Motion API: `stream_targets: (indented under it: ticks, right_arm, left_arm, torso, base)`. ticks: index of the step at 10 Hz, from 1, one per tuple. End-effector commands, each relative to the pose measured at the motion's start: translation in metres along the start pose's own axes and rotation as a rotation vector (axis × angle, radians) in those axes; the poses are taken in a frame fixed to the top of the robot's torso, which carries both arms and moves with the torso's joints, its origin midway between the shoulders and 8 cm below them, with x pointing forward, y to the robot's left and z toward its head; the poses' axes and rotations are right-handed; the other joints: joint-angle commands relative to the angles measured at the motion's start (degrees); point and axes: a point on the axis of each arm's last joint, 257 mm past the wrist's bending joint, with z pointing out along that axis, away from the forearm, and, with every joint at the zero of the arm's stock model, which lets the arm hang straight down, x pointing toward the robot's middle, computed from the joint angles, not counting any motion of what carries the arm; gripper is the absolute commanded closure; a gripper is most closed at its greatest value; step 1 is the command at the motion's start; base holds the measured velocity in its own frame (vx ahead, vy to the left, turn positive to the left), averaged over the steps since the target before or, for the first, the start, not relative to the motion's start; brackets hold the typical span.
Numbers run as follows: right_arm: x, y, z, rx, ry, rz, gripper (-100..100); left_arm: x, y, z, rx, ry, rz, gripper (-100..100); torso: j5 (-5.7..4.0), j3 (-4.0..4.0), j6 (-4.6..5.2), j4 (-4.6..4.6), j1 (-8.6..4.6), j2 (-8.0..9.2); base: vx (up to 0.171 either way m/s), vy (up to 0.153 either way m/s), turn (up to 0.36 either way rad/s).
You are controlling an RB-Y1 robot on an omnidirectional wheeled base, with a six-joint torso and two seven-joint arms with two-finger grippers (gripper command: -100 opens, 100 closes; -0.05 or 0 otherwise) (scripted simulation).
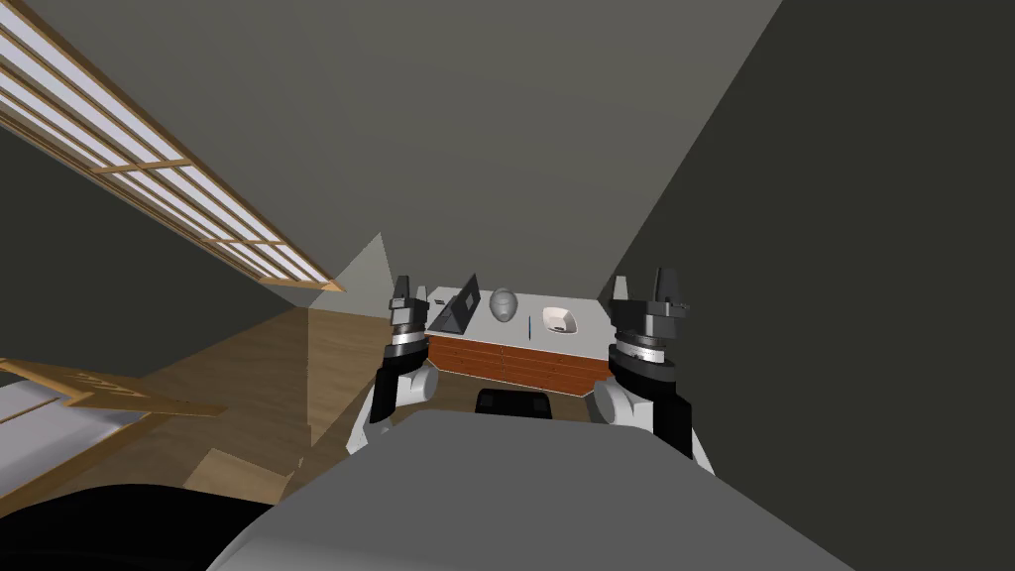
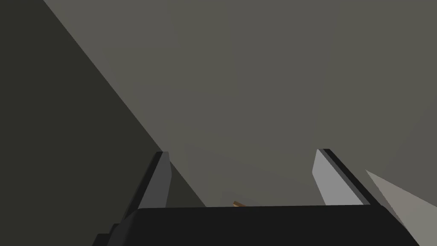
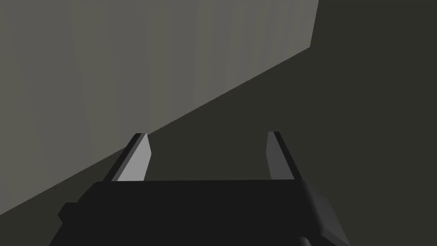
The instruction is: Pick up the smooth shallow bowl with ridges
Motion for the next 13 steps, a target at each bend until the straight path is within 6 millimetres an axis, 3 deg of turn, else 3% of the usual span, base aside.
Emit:
stream_targets:
  ticks: [1, 5, 9, 10, 13]
  right_arm:
    - [0.004, -0.005, -0.001, 0.012, 0.031, -0.025, -100]
    - [0.02, -0.037, -0.011, 0.072, 0.157, -0.158, -100]
    - [0.031, -0.091, -0.031, 0.158, 0.321, -0.374, -100]
    - [0.032, -0.092, -0.032, 0.158, 0.327, -0.376, -100]
    - [0.03, -0.139, -0.053, 0.219, 0.467, -0.577, -100]
  left_arm:
    - [0.0, 0.0, 0.0, 0.0, 0.0, 0.0, 0]
    - [0.0, 0.0, 0.0, 0.0, 0.0, 0.0, 0]
    - [0.0, 0.0, 0.0, 0.0, 0.0, 0.0, 0]
    - [0.0, 0.0, 0.0, 0.0, 0.0, 0.0, 0]
    - [0.0, 0.0, 0.0, 0.0, 0.0, 0.0, 0]
  torso:
    - [0.0, 0.0, 0.0, 0.0, 0.0, 0.0]
    - [-0.02, 0.16, 0.0, 0.06, -0.08, 0.29]
    - [-0.03, 0.28, 0.0, 0.11, -0.11, 0.5]
    - [-0.01, 0.3, 0.0, 0.12, 0.0, 0.51]
    - [0.0, 0.19, -0.01, 0.07, -0.01, 0.32]
  base:
    - [-0.024, -0.002, 0.011]
    - [-0.078, -0.013, 0.027]
    - [-0.128, -0.006, 0.056]
    - [-0.082, 0.019, 0.014]
    - [-0.098, 0.011, 0.086]
